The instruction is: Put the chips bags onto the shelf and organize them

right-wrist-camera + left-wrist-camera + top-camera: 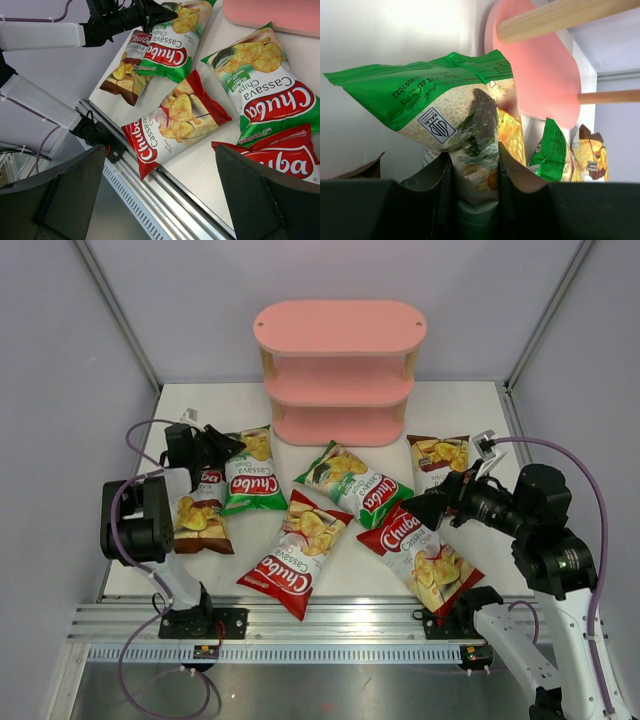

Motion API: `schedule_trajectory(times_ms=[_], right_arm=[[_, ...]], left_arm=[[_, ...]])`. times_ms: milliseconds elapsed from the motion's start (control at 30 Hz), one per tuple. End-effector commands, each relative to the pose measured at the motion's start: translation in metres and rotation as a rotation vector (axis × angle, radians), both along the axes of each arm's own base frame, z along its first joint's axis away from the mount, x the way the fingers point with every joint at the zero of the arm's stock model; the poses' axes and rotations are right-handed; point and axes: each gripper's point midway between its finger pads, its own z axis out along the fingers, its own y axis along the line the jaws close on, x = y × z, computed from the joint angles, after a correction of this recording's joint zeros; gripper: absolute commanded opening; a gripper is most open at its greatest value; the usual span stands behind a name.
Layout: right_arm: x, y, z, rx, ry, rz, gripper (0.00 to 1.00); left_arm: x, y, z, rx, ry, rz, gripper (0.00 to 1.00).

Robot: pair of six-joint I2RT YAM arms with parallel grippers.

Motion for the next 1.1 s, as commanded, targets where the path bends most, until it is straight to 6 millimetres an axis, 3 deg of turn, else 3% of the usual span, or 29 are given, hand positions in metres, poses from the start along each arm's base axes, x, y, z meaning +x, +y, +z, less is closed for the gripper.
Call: schedule_trajectory(times_ms=[0, 67, 100, 267, 333, 367, 433, 467, 533, 600, 633, 700, 733, 767, 900, 1067], right_arm=[[0.017, 0.004, -0.003, 0.031, 0.018, -0.017, 0.99], [0.021, 0.009, -0.002, 0.057, 0.025, -0.005, 1.00], [0.024, 0.011, -0.008, 0.064, 0.049, 0.004, 0.99], [0.038, 0.029, -0.018, 0.158, 0.117, 0.070, 0.99], [0.045, 0.036, -0.008, 0.235, 0.115, 0.095, 0.99], [0.051, 0.040, -0.019, 0.254, 0.156, 0.098, 1.00], [0.060, 0.045, -0.016, 0.311, 0.171, 0.082, 0.99], [0.069, 0.047, -0.025, 0.319, 0.198, 0.053, 0.99], [0.071, 0.060, -0.020, 0.366, 0.192, 0.075, 0.99], [0.079, 0.072, -0.029, 0.380, 0.226, 0.058, 0.99], [0.073, 0.087, -0.024, 0.406, 0.234, 0.097, 0.99], [0.084, 0.101, -0.033, 0.425, 0.275, 0.052, 0.99], [0.075, 0.118, -0.026, 0.459, 0.282, 0.089, 0.99], [0.084, 0.125, -0.033, 0.473, 0.294, 0.043, 1.00], [0.072, 0.160, -0.021, 0.556, 0.244, 0.073, 0.99], [0.064, 0.192, -0.002, 0.640, 0.175, 0.143, 1.00]], left_arm=[[0.006, 0.009, 0.031, -0.009, -0.083, 0.078, 0.17], [0.003, 0.014, 0.038, -0.027, -0.083, 0.123, 0.16], [0.001, 0.015, 0.054, -0.030, -0.122, 0.135, 0.16], [-0.013, 0.019, 0.088, -0.108, -0.163, 0.226, 0.18], [-0.019, 0.019, 0.108, -0.162, -0.185, 0.260, 0.18], [-0.023, 0.018, 0.113, -0.183, -0.187, 0.266, 0.19], [-0.031, 0.017, 0.125, -0.234, -0.175, 0.292, 0.19], [-0.035, 0.016, 0.129, -0.253, -0.172, 0.298, 0.19], [-0.042, 0.013, 0.137, -0.313, -0.160, 0.312, 0.19], [-0.054, 0.012, 0.158, -0.356, -0.196, 0.321, 0.19], [-0.060, 0.010, 0.163, -0.397, -0.190, 0.335, 0.19], [-0.073, 0.008, 0.188, -0.460, -0.231, 0.342, 0.20], [-0.077, 0.004, 0.195, -0.480, -0.242, 0.334, 0.20], [-0.080, 0.002, 0.206, -0.494, -0.261, 0.321, 0.21], [-0.097, -0.018, 0.243, -0.596, -0.285, 0.255, 0.21], [-0.119, -0.032, 0.269, -0.678, -0.323, 0.235, 0.21]])
